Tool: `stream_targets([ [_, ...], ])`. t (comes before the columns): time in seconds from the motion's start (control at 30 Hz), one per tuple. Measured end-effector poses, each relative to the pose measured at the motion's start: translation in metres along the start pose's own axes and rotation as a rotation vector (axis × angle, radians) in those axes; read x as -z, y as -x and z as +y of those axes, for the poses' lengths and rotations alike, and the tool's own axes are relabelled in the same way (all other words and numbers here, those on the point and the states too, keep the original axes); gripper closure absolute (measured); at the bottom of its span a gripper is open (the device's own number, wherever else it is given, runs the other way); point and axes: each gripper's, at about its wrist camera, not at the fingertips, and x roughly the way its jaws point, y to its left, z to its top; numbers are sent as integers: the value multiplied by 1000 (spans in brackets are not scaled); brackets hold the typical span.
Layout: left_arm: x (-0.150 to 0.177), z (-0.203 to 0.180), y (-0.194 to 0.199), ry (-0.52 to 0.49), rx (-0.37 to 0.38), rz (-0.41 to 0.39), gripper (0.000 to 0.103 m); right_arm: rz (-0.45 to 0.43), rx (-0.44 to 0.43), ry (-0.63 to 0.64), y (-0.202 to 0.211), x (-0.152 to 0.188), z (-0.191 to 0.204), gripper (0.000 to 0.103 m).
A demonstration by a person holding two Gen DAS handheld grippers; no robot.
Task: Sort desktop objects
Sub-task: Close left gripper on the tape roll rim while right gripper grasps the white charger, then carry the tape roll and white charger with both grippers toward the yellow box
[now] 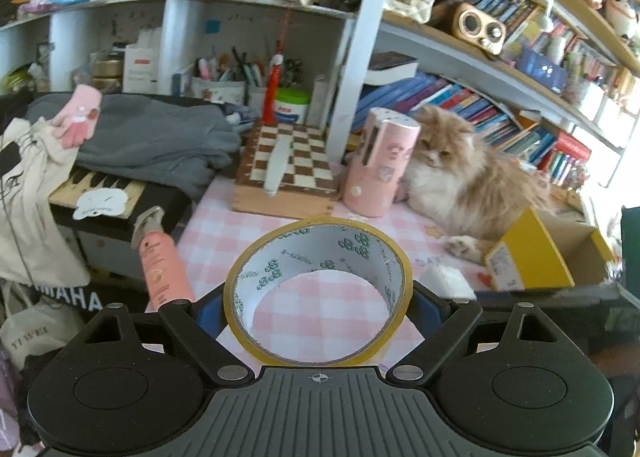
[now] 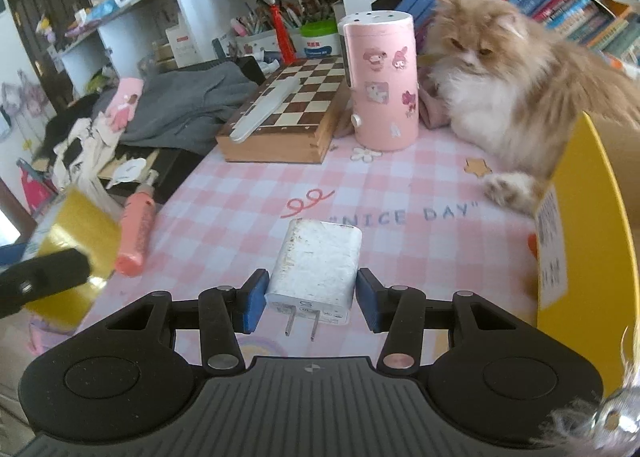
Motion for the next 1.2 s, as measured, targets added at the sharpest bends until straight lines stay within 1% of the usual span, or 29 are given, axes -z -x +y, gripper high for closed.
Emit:
stream_targets([
  [0.27, 6, -8, 13, -37, 84, 1, 12, -23, 6, -36, 33, 20, 13, 59],
  [0.4, 13, -6, 26, -39, 111, -6, 12, -21, 22, -46, 43, 31, 21, 59],
  [0.6, 25, 2, 45, -47, 119, -5, 12, -8, 31, -59, 58, 50, 38, 59],
  [0.77, 38, 11, 59, -48, 127, 12, 12, 12, 26, -76, 64, 67, 53, 58],
  [0.9, 47, 15, 67, -50, 137, 22, 12, 11, 38, -79, 72, 79, 64, 58],
  [1.0, 53, 16, 72, -51, 156, 30, 12, 2, 55, -89, 79, 86, 68, 58],
  [1.2, 62, 12, 82, -89, 193, 35, 12, -4, 80, -106, 89, 103, 77, 58],
])
